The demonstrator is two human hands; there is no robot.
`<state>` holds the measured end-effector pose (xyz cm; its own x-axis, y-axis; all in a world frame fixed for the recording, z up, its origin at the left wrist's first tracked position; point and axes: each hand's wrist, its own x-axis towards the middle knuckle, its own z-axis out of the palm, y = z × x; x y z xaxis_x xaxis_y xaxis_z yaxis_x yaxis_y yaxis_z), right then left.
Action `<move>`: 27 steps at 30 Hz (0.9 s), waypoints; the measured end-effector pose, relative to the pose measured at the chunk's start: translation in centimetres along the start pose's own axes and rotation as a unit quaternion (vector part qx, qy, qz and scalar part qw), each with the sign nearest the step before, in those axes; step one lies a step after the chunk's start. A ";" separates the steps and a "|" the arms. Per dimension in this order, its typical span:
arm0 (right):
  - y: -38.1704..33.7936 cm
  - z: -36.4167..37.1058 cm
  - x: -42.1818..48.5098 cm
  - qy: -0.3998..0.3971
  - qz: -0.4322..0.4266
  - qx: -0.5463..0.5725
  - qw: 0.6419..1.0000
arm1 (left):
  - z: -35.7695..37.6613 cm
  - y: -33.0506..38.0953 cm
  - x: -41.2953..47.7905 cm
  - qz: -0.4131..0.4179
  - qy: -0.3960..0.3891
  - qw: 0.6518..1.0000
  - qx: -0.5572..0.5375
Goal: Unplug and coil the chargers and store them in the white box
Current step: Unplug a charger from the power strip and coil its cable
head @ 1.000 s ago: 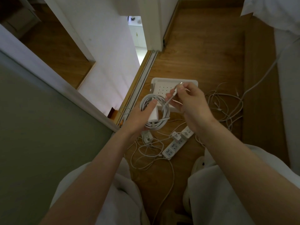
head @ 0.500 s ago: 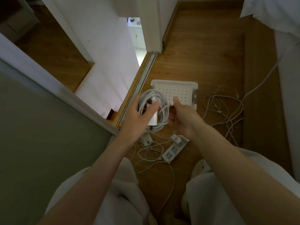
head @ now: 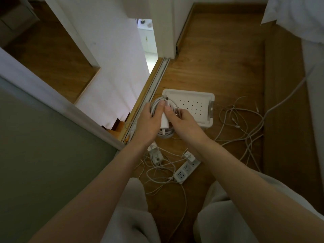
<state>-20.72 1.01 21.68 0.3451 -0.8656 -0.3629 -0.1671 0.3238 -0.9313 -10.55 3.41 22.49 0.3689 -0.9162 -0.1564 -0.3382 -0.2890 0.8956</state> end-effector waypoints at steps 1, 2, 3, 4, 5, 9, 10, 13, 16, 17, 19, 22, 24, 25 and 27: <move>0.3 0.0 0.5 0.012 -0.003 -0.013 1.000 | 0.3 -0.2 0.5 -0.016 -0.010 1.000 -0.006; 0.7 -0.1 1.0 0.029 -0.003 -0.028 0.999 | 0.6 -0.5 1.0 -0.030 -0.021 0.999 -0.003; 1.1 -0.3 1.5 0.046 -0.001 -0.037 0.998 | 1.0 -1.0 1.5 -0.043 -0.031 0.999 0.003; 1.4 -0.6 2.3 0.052 0.000 -0.047 0.998 | 1.4 -1.4 2.1 -0.052 -0.038 0.998 0.011; 1.9 -1.0 3.1 0.047 0.001 -0.064 0.997 | 1.8 -2.0 2.6 -0.053 -0.045 0.997 0.018; 2.2 -2.6 6.0 -0.014 0.039 -0.127 0.991 | 3.3 -3.6 4.5 -0.004 -0.030 0.999 0.030; 2.3 -2.9 6.7 -0.034 0.039 -0.122 0.991 | 3.5 -4.0 5.0 0.005 -0.022 0.999 0.024; 2.9 -3.1 8.7 -0.091 -0.006 -0.094 0.991 | 4.4 -5.8 7.0 0.030 0.015 0.999 0.011; 4.8 -3.3 11.1 -0.064 -0.046 -0.125 0.989 | 5.6 -7.6 9.5 0.022 0.021 1.000 -0.006; 5.7 -3.6 11.8 -0.040 -0.050 -0.131 0.989 | 6.2 -8.2 10.2 0.009 0.005 1.000 -0.023; 7.7 -4.4 13.3 0.003 -0.032 -0.128 0.991 | 7.9 -9.5 11.7 -0.019 -0.040 0.998 -0.042; 10.4 -6.7 15.2 0.006 -0.001 -0.133 0.991 | 10.4 -11.2 13.0 -0.026 -0.102 0.994 -0.006; 12.1 -9.1 16.7 0.015 0.003 -0.138 0.990 | 11.9 -12.4 13.7 0.013 -0.138 0.985 0.102; 12.6 -10.4 17.2 0.033 0.009 -0.137 0.990 | 12.4 -12.7 13.9 0.052 -0.156 0.972 0.169; 13.8 -12.9 18.4 0.082 0.016 -0.144 0.986 | 13.8 -13.4 14.8 0.111 -0.181 0.946 0.244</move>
<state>-28.62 -15.36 2.55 0.1850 -0.9142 -0.3606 -0.4385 0.2516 -0.8628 -12.48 -10.07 2.41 -0.0490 -0.9790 -0.1977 -0.7641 -0.0907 0.6387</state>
